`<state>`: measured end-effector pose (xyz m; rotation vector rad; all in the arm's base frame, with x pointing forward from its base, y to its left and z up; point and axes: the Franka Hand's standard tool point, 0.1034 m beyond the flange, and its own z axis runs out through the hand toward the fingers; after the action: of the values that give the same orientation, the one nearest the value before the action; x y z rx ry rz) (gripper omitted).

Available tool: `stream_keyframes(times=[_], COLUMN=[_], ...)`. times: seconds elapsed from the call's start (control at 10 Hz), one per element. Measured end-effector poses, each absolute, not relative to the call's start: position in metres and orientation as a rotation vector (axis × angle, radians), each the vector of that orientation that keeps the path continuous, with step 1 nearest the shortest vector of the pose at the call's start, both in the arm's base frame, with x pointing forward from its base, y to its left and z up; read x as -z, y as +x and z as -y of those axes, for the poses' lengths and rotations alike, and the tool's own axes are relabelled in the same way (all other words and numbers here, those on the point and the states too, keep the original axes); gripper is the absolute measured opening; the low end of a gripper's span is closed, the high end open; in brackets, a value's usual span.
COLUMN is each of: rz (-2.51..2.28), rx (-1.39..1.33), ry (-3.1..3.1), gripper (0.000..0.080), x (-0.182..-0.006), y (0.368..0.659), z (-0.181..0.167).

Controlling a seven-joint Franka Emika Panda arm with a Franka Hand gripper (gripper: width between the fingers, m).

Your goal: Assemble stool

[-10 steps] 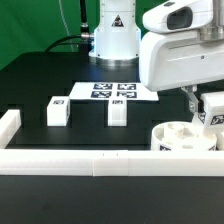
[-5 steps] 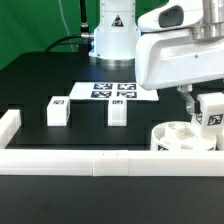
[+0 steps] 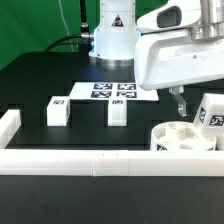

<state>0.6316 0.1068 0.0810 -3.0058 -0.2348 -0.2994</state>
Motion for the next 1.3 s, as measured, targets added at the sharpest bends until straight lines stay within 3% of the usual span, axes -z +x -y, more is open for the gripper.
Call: stream_keyframes(times=[0.5,0.8,1.2,1.3], rz=[0.238,0.244,0.308,0.304], rx=[0.251,0.216,-0.165,-0.127], ry=[-3.007,-3.008,-2.978,-2.981], gripper=[0.0649,0.0649,0.0649,0.0649], x=[-0.102,-0.100,-0.099,-0.098], y=[0.631,0.629,0.628,0.634], z=[-0.108,-0.108,-0.111,-0.111])
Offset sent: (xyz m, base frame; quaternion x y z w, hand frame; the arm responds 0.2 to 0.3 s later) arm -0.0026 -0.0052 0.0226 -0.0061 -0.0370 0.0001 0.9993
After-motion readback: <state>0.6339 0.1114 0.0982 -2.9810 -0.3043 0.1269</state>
